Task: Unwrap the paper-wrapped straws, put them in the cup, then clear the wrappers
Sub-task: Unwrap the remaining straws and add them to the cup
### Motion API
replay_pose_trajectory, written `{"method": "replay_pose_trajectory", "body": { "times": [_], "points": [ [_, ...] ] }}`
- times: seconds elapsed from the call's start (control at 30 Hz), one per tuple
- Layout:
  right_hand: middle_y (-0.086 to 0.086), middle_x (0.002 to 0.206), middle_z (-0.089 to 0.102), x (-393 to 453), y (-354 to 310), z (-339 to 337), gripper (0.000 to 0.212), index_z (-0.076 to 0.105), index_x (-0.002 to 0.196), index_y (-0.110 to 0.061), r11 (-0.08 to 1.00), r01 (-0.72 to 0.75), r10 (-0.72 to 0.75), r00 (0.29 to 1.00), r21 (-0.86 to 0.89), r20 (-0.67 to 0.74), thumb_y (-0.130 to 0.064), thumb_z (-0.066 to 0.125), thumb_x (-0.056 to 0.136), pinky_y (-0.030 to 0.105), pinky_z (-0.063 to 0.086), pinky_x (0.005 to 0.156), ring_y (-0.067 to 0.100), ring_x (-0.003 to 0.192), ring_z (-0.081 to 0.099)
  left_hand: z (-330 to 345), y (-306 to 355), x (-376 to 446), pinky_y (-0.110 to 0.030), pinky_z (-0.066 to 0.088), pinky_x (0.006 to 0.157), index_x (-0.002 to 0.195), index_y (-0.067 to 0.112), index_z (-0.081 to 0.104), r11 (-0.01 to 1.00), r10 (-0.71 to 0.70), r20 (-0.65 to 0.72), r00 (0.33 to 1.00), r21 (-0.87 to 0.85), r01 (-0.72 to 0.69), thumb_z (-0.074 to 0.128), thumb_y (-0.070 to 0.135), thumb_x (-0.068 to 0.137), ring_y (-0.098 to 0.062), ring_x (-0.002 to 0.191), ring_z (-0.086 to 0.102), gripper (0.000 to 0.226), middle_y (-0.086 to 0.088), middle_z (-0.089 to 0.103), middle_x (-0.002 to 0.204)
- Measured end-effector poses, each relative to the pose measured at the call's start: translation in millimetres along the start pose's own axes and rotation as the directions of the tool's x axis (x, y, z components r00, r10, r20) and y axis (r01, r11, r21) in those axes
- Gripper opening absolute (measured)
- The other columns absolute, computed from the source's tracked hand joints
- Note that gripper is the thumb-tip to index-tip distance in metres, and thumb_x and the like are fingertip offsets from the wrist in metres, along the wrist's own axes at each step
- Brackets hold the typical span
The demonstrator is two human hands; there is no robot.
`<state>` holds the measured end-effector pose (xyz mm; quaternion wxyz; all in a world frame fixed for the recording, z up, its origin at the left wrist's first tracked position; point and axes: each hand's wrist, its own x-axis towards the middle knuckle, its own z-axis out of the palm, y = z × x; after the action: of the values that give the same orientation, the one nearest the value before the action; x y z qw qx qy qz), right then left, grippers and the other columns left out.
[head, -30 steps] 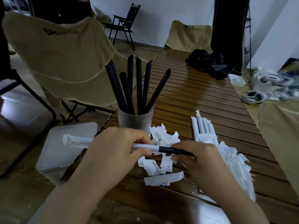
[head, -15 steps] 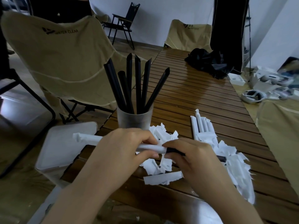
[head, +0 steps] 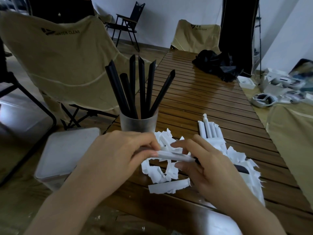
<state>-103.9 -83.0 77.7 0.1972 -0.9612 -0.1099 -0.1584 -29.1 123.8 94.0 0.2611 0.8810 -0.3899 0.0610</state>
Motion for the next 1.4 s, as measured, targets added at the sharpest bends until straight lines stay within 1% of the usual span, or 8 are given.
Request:
{"method": "replay_pose_trajectory", "body": {
  "times": [0.17, 0.33, 0.43, 0.53, 0.63, 0.9, 1.1, 1.4],
  "points": [
    [-0.02, 0.082, 0.054, 3, -2, 3, 0.004, 0.067, 0.083, -0.029, 0.986, -0.021, 0.05, 0.983, 0.165, -0.177, -0.027, 0.068, 0.08, 0.006, 0.038, 0.056, -0.002, 0.067, 0.051, 6, 6, 1, -0.012, 0.05, 0.061, 0.098, 0.041, 0.065, 1.0, 0.021, -0.02, 1.0, -0.022, -0.021, 0.045, 0.05, 0.089, 0.008, 0.074, 0.062, 0.025, 0.025, 0.067, 0.08],
    [-0.012, 0.074, 0.063, 6, -7, 7, 0.018, 0.067, 0.069, -0.018, 0.964, -0.03, 0.115, 0.943, 0.263, -0.311, -0.003, 0.075, 0.075, 0.011, 0.046, 0.061, 0.005, 0.072, 0.06, 12, 19, 2, 0.0, 0.026, 0.054, 0.085, 0.037, 0.071, 1.0, -0.001, -0.144, 0.99, -0.014, -0.001, 0.062, 0.037, 0.083, 0.005, 0.057, 0.054, 0.009, 0.022, 0.065, 0.067],
    [-0.013, 0.072, 0.064, 6, -11, 8, 0.015, 0.067, 0.069, -0.019, 0.965, -0.022, 0.127, 0.911, 0.262, -0.393, -0.006, 0.067, 0.074, 0.011, 0.047, 0.062, 0.003, 0.072, 0.061, 15, 23, 1, -0.003, 0.034, 0.055, 0.084, 0.035, 0.072, 0.997, -0.039, -0.197, 0.98, -0.072, 0.025, 0.062, 0.036, 0.084, 0.006, 0.059, 0.056, 0.01, 0.022, 0.066, 0.07],
    [-0.014, 0.074, 0.064, 5, -14, 12, 0.019, 0.065, 0.07, -0.021, 0.984, -0.016, 0.095, 0.889, 0.178, -0.448, -0.003, 0.063, 0.075, 0.031, 0.052, 0.058, 0.01, 0.071, 0.062, 19, 25, 1, -0.014, 0.048, 0.055, 0.082, 0.034, 0.072, 0.987, -0.116, -0.242, 0.963, -0.139, 0.084, 0.063, 0.037, 0.086, 0.002, 0.064, 0.063, 0.011, 0.023, 0.067, 0.07],
    [-0.01, 0.073, 0.063, 3, -15, 15, 0.021, 0.065, 0.071, -0.018, 0.989, 0.008, 0.067, 0.865, 0.149, -0.497, 0.002, 0.06, 0.075, 0.035, 0.05, 0.055, 0.016, 0.071, 0.062, 21, 30, 2, -0.017, 0.052, 0.062, 0.079, 0.033, 0.073, 0.953, -0.246, -0.255, 0.935, -0.242, 0.184, 0.069, 0.032, 0.084, 0.005, 0.072, 0.065, 0.006, 0.024, 0.068, 0.072],
    [-0.006, 0.076, 0.063, 1, -19, 15, 0.023, 0.065, 0.071, -0.015, 0.999, 0.041, -0.03, 0.866, 0.01, -0.5, -0.008, 0.047, 0.082, 0.032, 0.049, 0.057, 0.016, 0.072, 0.06, 20, 35, 6, -0.013, 0.04, 0.06, 0.076, 0.032, 0.073, 0.79, -0.493, -0.084, 0.866, -0.46, 0.405, 0.071, 0.032, 0.08, 0.01, 0.063, 0.061, 0.004, 0.02, 0.067, 0.062],
    [-0.014, 0.08, 0.059, 7, -15, 19, 0.012, 0.062, 0.08, -0.023, 0.986, 0.021, 0.039, 0.938, 0.167, -0.345, -0.014, 0.058, 0.086, 0.033, 0.05, 0.056, 0.014, 0.07, 0.059, 18, 28, 3, -0.014, 0.039, 0.058, 0.076, 0.034, 0.072, 0.79, -0.509, -0.046, 0.86, -0.421, 0.445, 0.069, 0.037, 0.081, 0.009, 0.062, 0.06, 0.006, 0.021, 0.066, 0.063],
    [-0.004, 0.073, 0.061, 1, -23, 17, 0.023, 0.064, 0.071, -0.013, 0.998, 0.025, 0.009, 0.867, 0.062, -0.498, -0.003, 0.047, 0.081, 0.03, 0.048, 0.054, 0.017, 0.067, 0.06, 20, 35, 7, -0.01, 0.031, 0.045, 0.092, 0.029, 0.071, 0.647, -0.554, 0.118, 0.824, -0.562, 0.515, 0.065, 0.035, 0.085, 0.005, 0.039, 0.051, 0.01, 0.019, 0.054, 0.041]
  ]
}}
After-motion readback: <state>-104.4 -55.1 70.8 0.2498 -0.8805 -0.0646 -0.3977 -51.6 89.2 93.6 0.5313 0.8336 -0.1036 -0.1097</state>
